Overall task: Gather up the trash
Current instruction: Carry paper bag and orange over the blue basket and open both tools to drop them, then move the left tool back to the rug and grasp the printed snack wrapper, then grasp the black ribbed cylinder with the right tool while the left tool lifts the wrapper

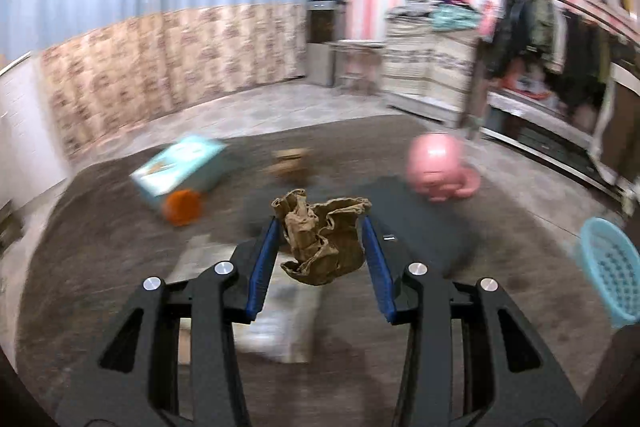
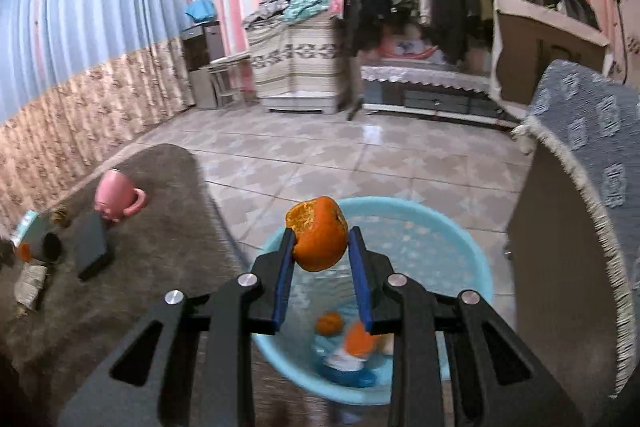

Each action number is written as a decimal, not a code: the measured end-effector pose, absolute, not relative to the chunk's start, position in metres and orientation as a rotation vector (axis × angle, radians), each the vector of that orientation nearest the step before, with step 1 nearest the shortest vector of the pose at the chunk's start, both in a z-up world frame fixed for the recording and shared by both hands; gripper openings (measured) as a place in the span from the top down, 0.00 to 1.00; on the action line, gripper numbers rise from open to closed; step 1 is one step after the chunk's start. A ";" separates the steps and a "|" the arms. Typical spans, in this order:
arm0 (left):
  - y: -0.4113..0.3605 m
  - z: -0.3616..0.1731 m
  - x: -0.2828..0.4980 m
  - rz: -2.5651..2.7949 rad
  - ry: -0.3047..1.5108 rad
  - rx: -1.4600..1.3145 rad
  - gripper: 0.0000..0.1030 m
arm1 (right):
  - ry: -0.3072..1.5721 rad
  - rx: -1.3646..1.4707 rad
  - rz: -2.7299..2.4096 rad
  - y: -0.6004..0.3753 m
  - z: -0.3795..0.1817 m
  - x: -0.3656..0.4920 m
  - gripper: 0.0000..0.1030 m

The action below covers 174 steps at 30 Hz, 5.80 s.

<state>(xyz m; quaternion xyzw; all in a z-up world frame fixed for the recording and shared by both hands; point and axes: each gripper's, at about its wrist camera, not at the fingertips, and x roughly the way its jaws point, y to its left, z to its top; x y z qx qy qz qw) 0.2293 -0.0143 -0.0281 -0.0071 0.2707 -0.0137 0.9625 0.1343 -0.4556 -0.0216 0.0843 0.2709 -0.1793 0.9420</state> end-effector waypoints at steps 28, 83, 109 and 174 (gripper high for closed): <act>-0.376 -0.066 0.228 -0.704 0.632 0.145 0.57 | 0.625 0.306 -0.488 -0.553 -0.069 0.131 0.73; 0.064 -0.060 0.229 0.110 0.651 0.009 0.07 | 0.588 0.157 -0.309 -0.410 -0.068 0.167 0.13; 0.111 -0.115 0.277 0.017 0.838 -0.014 0.33 | 0.683 0.129 -0.231 -0.379 -0.088 0.187 0.13; 0.269 -0.096 0.241 0.235 0.599 -0.281 0.99 | 0.682 -0.096 0.251 -0.030 -0.066 0.303 0.26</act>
